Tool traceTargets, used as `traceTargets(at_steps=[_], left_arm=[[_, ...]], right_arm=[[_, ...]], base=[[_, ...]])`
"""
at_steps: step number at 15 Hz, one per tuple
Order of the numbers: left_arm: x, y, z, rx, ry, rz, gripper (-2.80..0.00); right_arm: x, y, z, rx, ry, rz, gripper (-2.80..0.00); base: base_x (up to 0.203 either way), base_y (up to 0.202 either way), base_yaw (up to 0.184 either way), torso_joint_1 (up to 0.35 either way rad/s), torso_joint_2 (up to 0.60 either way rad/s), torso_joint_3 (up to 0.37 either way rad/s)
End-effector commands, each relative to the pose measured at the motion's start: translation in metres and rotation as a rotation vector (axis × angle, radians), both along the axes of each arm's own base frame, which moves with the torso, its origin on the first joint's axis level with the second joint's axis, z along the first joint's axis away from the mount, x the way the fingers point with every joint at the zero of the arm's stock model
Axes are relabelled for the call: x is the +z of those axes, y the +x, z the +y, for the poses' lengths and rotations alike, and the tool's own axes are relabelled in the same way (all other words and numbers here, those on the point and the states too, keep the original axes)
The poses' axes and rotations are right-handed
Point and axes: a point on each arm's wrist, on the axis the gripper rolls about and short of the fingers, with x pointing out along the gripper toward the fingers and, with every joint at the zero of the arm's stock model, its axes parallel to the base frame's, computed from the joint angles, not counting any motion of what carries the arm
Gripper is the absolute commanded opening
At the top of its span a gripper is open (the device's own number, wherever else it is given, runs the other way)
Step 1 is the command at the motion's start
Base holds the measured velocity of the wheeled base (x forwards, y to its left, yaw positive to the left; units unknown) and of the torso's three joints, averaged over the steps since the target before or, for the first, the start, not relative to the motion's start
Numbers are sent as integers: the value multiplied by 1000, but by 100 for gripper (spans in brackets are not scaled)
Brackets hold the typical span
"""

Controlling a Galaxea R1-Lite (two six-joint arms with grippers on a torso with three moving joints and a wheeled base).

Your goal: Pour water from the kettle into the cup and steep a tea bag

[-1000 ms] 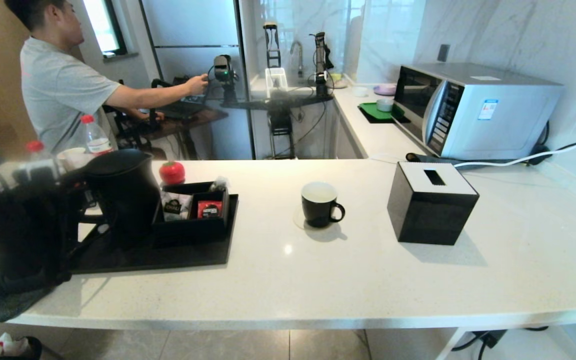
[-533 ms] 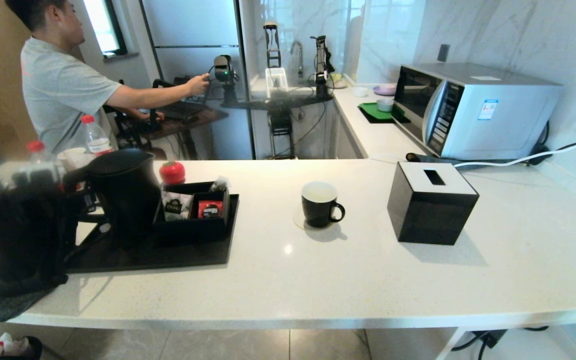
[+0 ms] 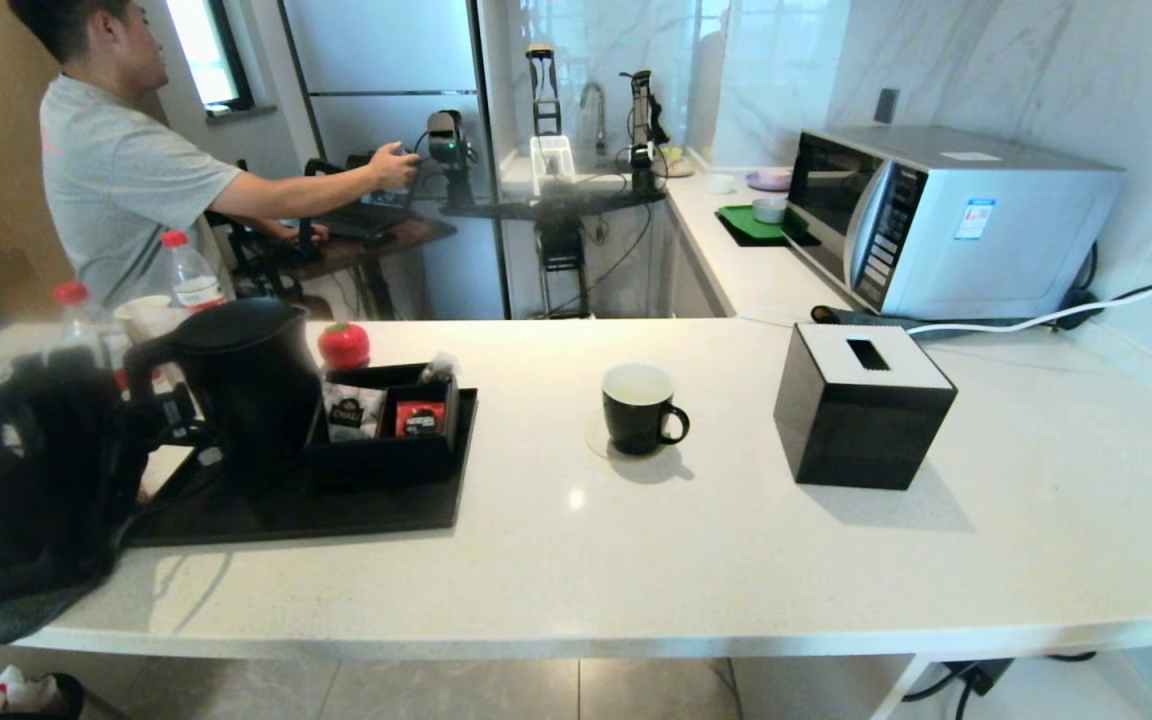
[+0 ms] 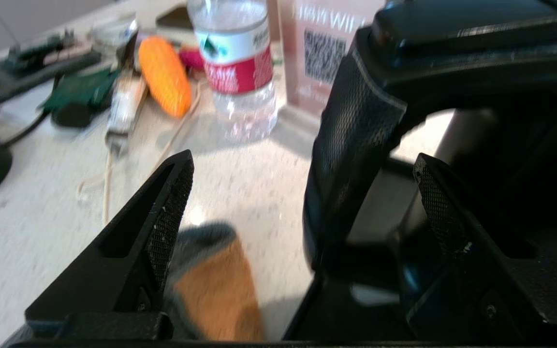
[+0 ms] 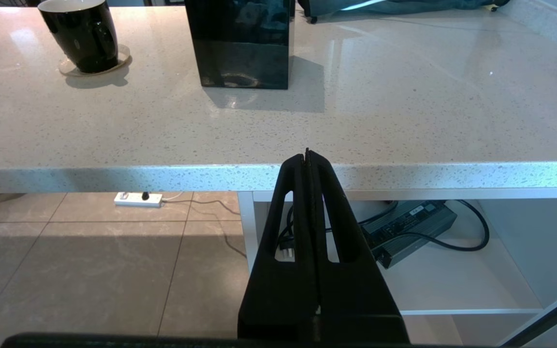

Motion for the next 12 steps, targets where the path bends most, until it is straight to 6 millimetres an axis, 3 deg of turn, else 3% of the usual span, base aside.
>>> traceTargets(at_steps=[1,8,9,10,12], left_arm=[[16,-9,-3,18,-13,-8,0],[50,-49,-23,77,-145,43,0],[52,-58,-26,79,-157,52,-20],[52,-66,-30,78,-166,65,-280],[54,-79,-37,69,-175,66,-280]], right_arm=[[0,0,0,0,0,1,-280],[0,0,0,0,0,1,-280],[0,0,0,0,0,1,-280],[0,0,0,0,0,1,-280],[0,0,0,0,0,1,-280]], base=[[0,0,0,0,0,0],[0,0,0,0,0,0],[0,0,0,0,0,0],[0,0,0,0,0,0],[0,0,0,0,0,0]])
